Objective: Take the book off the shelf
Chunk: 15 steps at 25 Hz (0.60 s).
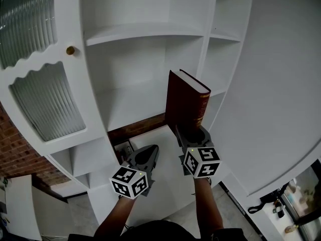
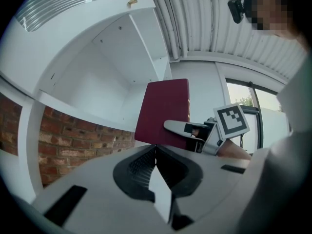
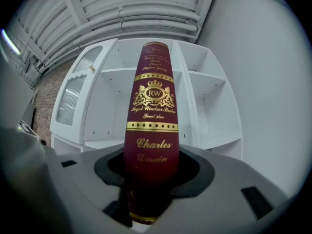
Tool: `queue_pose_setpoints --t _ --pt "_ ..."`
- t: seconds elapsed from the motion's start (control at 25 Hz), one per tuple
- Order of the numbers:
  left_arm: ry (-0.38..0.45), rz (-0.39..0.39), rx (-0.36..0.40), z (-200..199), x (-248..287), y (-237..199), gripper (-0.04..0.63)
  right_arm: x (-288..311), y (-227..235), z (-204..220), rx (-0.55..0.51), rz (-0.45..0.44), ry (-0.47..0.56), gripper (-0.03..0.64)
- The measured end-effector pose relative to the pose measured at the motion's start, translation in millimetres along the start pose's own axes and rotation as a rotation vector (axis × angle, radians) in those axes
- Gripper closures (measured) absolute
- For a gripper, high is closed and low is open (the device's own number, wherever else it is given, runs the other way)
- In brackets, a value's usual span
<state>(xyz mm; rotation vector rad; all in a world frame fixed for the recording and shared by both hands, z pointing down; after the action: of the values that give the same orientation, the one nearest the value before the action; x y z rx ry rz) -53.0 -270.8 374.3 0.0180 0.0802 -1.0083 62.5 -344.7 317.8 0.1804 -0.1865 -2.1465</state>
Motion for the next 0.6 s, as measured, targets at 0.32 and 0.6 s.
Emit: queue_pose_setpoints --t 0.32,0.6 --pt "-0.008 0.02 0.006 2 -5 5 0.578 -20 -5 16 0.022 0.012 -0.022 0.382" --pt "-0.017 0.041 0.023 3 -10 13 0.578 -42 -8 29 0.036 0.04 -0.036 0.382"
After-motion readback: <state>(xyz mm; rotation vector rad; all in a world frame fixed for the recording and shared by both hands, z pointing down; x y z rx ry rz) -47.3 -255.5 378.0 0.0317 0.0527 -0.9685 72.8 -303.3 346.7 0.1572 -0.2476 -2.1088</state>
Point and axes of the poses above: the fingertips, and each gripper's own axes: x forward along the fingers, y to its right, z out of its underside, the point moved 3 cm from there along -x, backward along the fingers, and after that the axes turned 12 degrees about x, right-handed, at the moved point
